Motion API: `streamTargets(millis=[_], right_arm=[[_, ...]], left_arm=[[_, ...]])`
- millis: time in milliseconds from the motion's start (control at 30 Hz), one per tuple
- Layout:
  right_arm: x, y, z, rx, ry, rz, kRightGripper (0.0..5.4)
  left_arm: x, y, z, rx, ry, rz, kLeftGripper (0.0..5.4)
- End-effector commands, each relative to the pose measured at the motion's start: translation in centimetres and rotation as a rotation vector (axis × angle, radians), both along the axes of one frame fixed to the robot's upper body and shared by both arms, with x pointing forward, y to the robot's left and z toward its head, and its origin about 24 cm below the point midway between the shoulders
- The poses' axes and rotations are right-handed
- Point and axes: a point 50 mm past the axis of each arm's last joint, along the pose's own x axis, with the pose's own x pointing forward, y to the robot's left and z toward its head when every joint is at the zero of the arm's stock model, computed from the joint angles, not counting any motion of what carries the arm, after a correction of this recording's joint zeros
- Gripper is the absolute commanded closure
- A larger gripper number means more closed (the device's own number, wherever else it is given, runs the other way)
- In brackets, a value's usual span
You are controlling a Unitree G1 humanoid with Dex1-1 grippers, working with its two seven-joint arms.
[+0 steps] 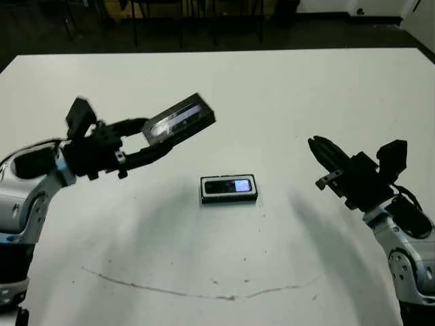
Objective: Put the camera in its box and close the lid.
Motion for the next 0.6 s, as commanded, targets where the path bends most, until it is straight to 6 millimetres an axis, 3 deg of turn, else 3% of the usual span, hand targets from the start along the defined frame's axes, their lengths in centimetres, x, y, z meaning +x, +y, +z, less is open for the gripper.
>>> streamTargets(millis=[33, 600], right_arm=[[0.0, -0.4, -0.3, -0.015, 0.040, -0.022, 5.40], [0.0, -0.5, -0.5, -0.018, 0.051, -0.033, 5.40]], left_arm=[[0.9, -0.3, -0.8, 0.066, 0.086, -0.056, 2.72], [2.6, -2.1, -3.9, 0.129, 0.193, -0.163, 2.72]])
